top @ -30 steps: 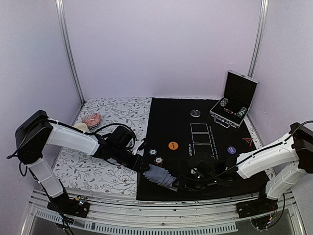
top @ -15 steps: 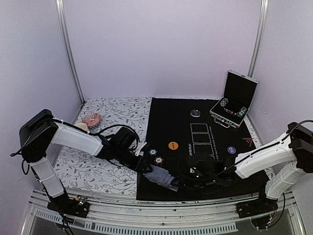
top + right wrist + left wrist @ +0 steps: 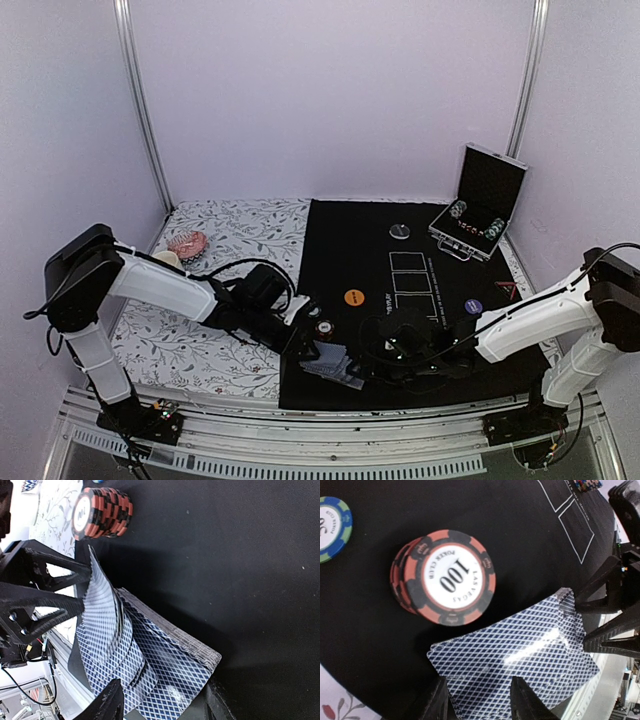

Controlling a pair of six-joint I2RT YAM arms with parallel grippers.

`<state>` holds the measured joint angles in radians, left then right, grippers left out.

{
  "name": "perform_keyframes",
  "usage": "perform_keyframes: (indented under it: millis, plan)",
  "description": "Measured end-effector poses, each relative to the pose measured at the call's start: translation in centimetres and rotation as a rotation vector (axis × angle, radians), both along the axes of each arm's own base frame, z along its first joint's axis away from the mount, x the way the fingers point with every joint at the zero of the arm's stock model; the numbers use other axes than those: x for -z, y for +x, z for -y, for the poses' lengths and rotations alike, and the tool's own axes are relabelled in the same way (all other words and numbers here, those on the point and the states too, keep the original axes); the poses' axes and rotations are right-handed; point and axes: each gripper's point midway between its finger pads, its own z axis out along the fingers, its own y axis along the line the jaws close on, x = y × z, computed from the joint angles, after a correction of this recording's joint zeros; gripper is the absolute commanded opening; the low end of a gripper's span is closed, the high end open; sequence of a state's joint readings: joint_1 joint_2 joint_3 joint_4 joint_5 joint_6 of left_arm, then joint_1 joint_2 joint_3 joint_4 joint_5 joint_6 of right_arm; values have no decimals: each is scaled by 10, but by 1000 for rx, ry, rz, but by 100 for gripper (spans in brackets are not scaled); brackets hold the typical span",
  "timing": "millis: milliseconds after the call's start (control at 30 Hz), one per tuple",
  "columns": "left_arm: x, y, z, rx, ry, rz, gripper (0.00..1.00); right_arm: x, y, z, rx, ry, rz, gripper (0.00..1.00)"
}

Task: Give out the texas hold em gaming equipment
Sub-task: Adjust the face-down deck piles on the poker table mat.

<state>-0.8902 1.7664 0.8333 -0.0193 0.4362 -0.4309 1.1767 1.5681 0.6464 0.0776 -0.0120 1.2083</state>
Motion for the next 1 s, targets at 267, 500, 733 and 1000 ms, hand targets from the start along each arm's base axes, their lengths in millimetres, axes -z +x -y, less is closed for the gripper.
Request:
perform_keyframes:
  millis: [267, 500, 733, 1000]
  plan:
    - [-1, -6, 4, 22, -1, 1, 43, 0, 3, 0, 5, -3, 11, 55]
    - [-6, -13, 14, 64, -7, 17, 43, -1, 9, 1, 16, -5, 30, 55]
    - [-8, -19, 21, 96, -4, 30, 42, -1, 13, 3, 29, 2, 37, 56]
    - [-7, -24, 25, 127, 20, 37, 42, 2, 15, 13, 49, -5, 35, 62]
